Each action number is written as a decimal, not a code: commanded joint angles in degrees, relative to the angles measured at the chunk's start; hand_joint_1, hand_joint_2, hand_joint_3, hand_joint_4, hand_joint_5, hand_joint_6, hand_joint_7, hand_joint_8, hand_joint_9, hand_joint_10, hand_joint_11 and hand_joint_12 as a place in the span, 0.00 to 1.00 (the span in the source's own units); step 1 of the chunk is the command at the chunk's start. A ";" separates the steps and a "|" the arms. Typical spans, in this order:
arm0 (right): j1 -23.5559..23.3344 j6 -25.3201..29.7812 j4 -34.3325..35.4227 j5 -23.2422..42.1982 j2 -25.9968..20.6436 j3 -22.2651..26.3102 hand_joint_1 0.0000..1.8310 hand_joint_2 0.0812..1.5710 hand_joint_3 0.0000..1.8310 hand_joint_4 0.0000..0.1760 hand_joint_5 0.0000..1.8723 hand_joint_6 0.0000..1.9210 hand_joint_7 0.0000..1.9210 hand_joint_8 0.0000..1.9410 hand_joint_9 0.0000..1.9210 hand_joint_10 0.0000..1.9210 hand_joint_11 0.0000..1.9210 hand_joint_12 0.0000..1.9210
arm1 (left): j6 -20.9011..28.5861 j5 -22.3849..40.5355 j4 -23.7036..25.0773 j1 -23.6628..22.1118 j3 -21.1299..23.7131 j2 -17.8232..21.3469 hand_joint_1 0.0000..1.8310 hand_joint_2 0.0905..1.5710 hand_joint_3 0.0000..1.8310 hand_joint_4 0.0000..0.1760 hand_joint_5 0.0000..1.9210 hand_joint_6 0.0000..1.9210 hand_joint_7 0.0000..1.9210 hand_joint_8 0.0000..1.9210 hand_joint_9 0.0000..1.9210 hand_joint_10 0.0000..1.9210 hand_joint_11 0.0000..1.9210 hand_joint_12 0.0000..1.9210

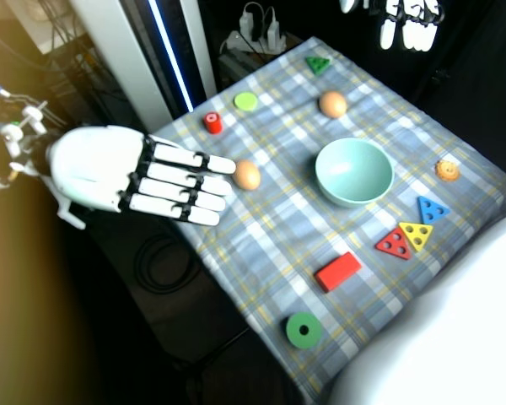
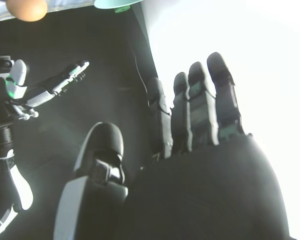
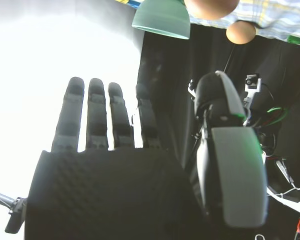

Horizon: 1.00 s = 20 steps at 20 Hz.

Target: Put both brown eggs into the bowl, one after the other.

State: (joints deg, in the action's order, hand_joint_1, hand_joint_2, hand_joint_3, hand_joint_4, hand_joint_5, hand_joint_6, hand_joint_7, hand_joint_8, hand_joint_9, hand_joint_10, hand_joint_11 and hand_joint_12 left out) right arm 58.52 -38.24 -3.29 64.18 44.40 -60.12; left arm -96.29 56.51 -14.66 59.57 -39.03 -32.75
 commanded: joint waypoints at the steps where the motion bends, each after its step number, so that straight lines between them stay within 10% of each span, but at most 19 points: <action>1: -0.24 0.14 1.60 6.80 -0.20 -0.16 0.38 0.83 0.00 0.00 0.35 0.00 0.35 0.00 0.34 0.01 0.22 0.34 | 0.23 5.60 0.57 -0.60 -0.41 -0.22 0.24 0.72 0.00 1.00 0.16 0.00 0.24 0.00 0.28 0.00 0.10 0.40; 4: -0.24 0.14 1.44 6.79 -0.14 -0.31 0.38 0.83 0.00 0.00 0.34 0.00 0.35 0.00 0.34 0.00 0.22 0.35 | -1.54 -1.90 2.70 -3.67 -2.12 -2.19 0.24 0.68 0.00 1.00 0.12 0.00 0.22 0.00 0.26 0.00 0.04 0.40; 8: -0.26 0.15 0.73 6.80 -0.15 -0.41 0.38 0.84 0.00 0.00 0.34 0.00 0.35 0.00 0.35 0.00 0.22 0.36 | -20.14 -14.72 -0.82 -8.68 -3.27 -6.70 0.38 0.53 0.00 1.00 0.17 0.00 0.30 0.01 0.31 0.00 0.01 0.46; 20: -0.27 0.21 0.33 6.80 -0.15 -0.50 0.38 0.85 0.00 0.00 0.35 0.00 0.36 0.00 0.36 0.00 0.25 0.30 | -25.90 -27.74 -3.93 -12.66 -9.26 -13.14 0.40 0.51 0.00 1.00 0.21 0.01 0.36 0.01 0.35 0.00 0.00 0.46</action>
State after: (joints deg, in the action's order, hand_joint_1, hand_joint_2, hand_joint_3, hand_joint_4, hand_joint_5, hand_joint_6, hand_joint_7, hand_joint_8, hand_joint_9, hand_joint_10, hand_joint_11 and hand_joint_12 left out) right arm 58.52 -38.20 -4.47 64.14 44.42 -60.36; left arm -122.10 23.49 -18.87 47.62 -48.12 -45.60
